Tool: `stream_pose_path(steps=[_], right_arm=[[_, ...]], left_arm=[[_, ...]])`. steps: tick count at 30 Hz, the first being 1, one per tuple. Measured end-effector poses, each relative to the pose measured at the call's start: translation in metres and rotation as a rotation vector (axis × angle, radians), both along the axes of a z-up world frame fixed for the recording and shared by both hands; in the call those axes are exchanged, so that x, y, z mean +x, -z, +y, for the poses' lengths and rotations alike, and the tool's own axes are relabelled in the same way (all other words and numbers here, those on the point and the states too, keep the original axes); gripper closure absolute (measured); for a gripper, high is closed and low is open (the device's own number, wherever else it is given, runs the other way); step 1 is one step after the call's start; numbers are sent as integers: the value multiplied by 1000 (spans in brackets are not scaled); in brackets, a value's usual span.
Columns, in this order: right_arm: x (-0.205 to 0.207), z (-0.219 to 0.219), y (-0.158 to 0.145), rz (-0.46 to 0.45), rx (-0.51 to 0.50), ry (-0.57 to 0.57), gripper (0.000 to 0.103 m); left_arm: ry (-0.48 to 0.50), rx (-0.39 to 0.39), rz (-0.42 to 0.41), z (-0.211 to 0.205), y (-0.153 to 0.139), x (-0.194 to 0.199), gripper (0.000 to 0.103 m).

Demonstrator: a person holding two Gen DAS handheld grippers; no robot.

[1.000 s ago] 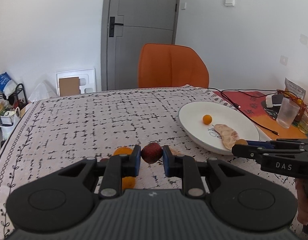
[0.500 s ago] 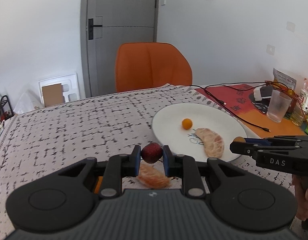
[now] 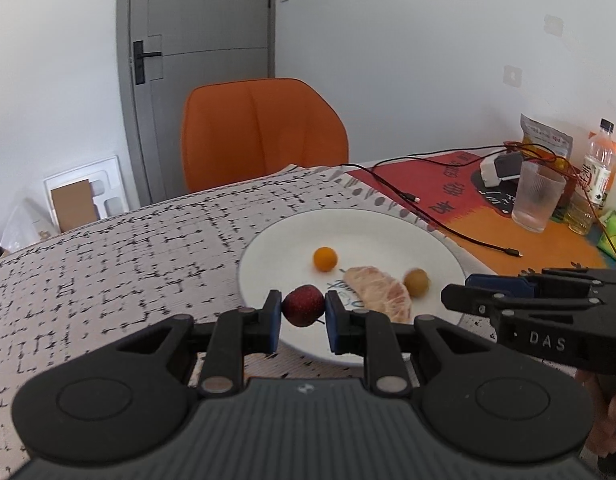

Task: Organize fruits
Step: 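Lower the kiwi onto the plate with the right gripper while the left gripper lowers the red plum there, then open both grippers and withdraw them toward the remaining fruits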

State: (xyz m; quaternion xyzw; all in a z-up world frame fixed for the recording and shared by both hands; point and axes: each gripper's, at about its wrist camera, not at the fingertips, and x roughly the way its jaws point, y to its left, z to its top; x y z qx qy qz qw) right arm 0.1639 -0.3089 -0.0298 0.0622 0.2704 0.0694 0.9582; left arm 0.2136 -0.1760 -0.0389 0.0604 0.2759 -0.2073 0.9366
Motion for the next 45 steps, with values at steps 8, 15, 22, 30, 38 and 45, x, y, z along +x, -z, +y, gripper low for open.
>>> stream_pose_path(steps=[8,15,22,30,38,45], right_arm=[[-4,1,0,0,22,-18,70],[-5,4,0,2,29,-27,63],[-8,16,-3,-4,24,-47,57],[-13,32,-10,-19,16,-76,42],[-20,51,-19,-36,4,-114,28],[-22,66,-25,-39,-3,-145,17]], left_arm=[[20,12,-5,-14,-3,2,79],[-30,28,-3,3,-6,-6,55],[-98,23,-35,30,-14,-19,22],[-160,4,-52,58,-21,-32,17],[-204,-16,-63,86,-26,-49,14],[-252,-31,-77,108,-28,-62,7]])
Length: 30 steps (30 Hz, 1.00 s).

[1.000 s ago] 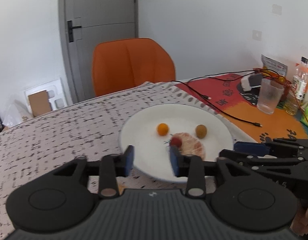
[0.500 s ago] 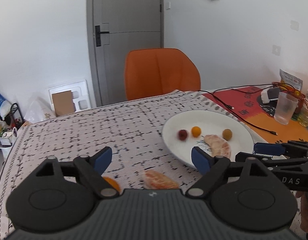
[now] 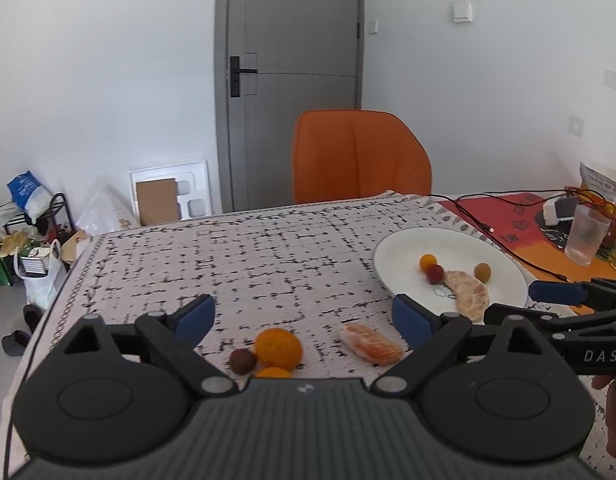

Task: Organize fruits
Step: 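Open both grippers and withdraw them toward the remaining fruits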

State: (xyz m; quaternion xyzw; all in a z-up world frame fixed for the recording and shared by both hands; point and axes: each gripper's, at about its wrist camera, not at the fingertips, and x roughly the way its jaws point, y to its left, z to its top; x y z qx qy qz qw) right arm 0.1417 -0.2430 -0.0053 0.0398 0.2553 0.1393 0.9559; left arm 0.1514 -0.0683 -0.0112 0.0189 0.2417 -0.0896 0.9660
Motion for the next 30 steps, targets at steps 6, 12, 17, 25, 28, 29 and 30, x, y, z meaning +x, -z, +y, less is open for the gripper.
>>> stream_pose_path(steps=[6,12,17,25,28,29,30], right_arm=[[-3,12,-2,-5,-9,-21,7],[-6,20,-4,0,6,-27,0],[-8,28,-3,3,-10,-30,0],[-7,43,-1,16,-27,-65,0],[-6,49,0,30,-32,-88,0],[-6,51,1,35,-32,-92,0],[-5,53,2,41,-31,-97,0]], left_arm=[[-37,-14,-6,18,-1,-9,5],[-65,-33,-3,34,1,-17,4],[-87,-45,0,45,3,-22,4],[-108,-83,17,65,8,-27,4],[-108,-110,31,72,11,-28,4],[-110,-114,36,75,12,-28,4],[-112,-115,39,76,13,-28,4]])
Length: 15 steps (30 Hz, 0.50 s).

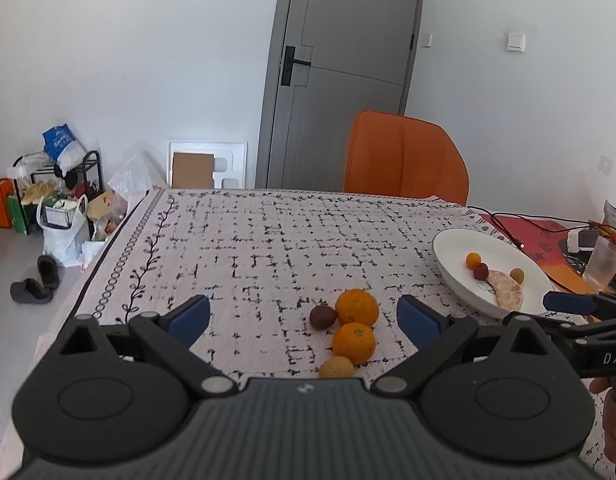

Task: Organize fruits
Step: 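Open both grippers and withdraw them toward the remaining fruits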

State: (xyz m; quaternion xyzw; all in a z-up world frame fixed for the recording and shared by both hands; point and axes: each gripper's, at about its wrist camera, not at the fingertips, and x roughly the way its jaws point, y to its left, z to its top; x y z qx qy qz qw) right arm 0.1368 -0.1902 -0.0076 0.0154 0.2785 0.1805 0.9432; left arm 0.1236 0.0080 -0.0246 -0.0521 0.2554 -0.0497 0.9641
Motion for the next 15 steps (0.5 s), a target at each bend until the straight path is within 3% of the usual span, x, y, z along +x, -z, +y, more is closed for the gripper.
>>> stream_pose_path(steps=[15], right_arm=[[7,8,13,34,-5,-23,3]], left_arm=[[-14,-37,39,12,21,4,12]])
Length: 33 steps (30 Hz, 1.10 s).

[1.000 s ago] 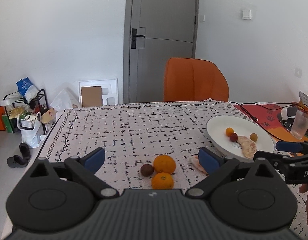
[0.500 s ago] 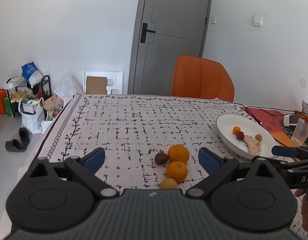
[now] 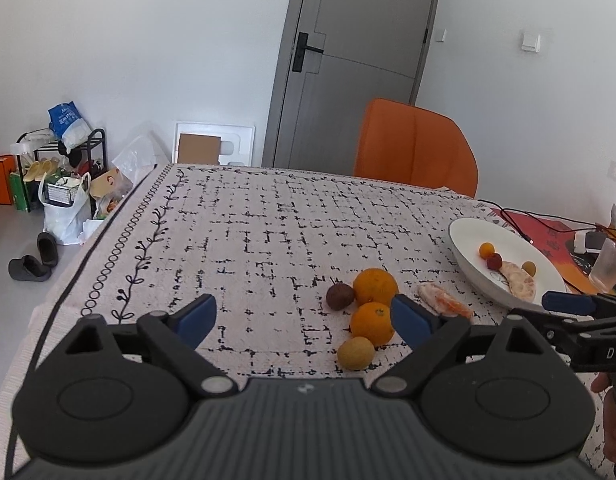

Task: Organize fruits
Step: 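Open both grippers and withdraw them toward the remaining fruits, then grasp the peeled grapefruit segment with the right gripper while the left gripper grasps the yellow kumquat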

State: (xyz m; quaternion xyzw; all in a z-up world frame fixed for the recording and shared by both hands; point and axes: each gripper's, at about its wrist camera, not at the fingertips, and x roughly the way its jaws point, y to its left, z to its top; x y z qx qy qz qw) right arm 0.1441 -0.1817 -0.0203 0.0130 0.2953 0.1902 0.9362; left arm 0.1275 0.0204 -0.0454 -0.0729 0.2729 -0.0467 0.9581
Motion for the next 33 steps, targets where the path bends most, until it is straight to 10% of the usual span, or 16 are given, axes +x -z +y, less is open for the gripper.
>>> stream_pose_path(steps=[15,27,33], right_arm=[[17,-1,17,43,-13,-4,25],[39,7,29,63,-34,-30,41],[52,14,32,66,-58,-33,45]], left_arm=[[83,0,51,-24,17,23,32],[105,0,147,-30,44,31,77],[79,-22,138,-18,42,33,77]])
